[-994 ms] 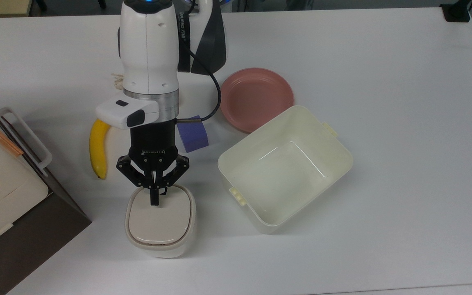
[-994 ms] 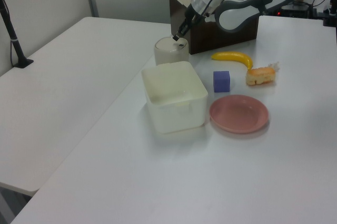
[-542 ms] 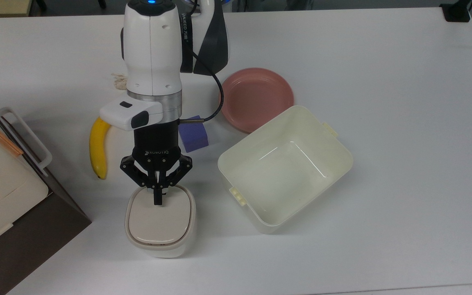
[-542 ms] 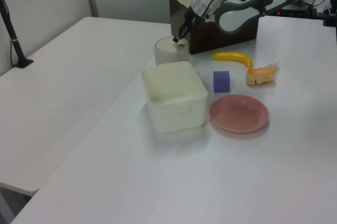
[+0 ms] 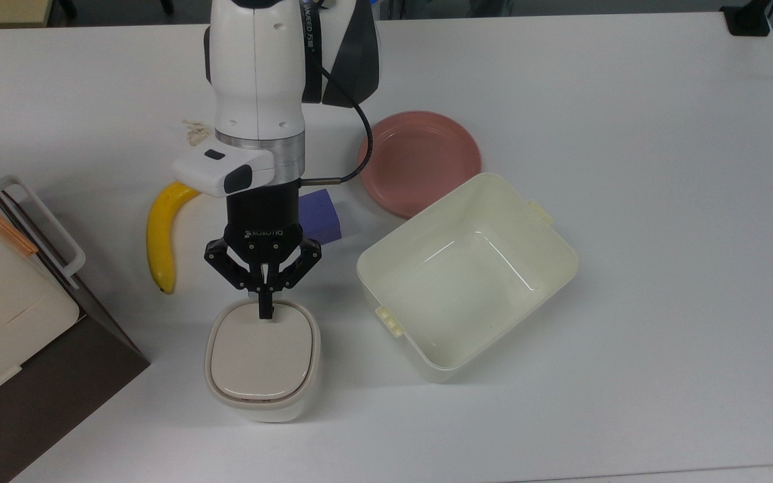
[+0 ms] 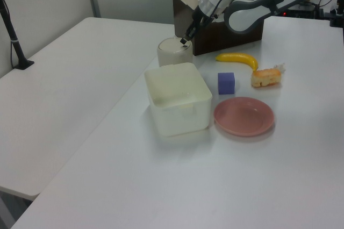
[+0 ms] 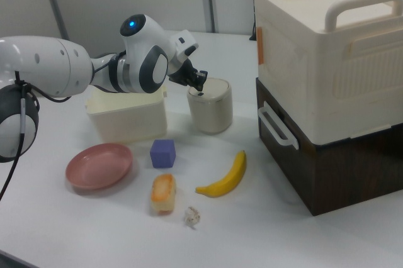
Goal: Open the trash can
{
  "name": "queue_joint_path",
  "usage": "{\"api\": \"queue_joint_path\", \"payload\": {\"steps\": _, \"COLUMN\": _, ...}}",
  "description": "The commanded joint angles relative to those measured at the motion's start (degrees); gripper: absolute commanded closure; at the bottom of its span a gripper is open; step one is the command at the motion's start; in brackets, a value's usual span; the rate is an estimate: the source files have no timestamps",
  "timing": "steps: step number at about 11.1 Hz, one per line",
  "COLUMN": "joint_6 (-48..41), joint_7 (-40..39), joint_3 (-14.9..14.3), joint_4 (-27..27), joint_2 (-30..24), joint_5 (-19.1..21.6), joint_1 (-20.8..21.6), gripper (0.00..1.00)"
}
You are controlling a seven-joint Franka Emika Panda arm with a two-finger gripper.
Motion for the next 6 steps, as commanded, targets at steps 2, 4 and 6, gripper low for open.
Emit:
{"api": "queue_joint_path", "payload": {"steps": 2, "joint_6": 0.52, "joint_7": 1.25, "joint_3": -0.42, "joint_4": -3.53, "joint_2": -2.41, "joint_5": -1.44, "joint_1": -0.11, "gripper": 1.00}}
{"api": "queue_joint_path", "payload": {"steps": 4, "joint_6": 0.52, "joint_7": 1.25, "joint_3": -0.42, "joint_4": -3.45, "joint_2": -2.49, "joint_5": -1.44, "joint_1": -0.28, "gripper": 1.00}}
{"api": "queue_joint_path", "payload": {"steps": 6, "joint_6": 0.61, "joint_7": 1.25, "joint_3": -0.42, "joint_4": -3.36, "joint_2": -2.41, "joint_5": -1.44, "joint_1": -0.20, "gripper": 1.00}}
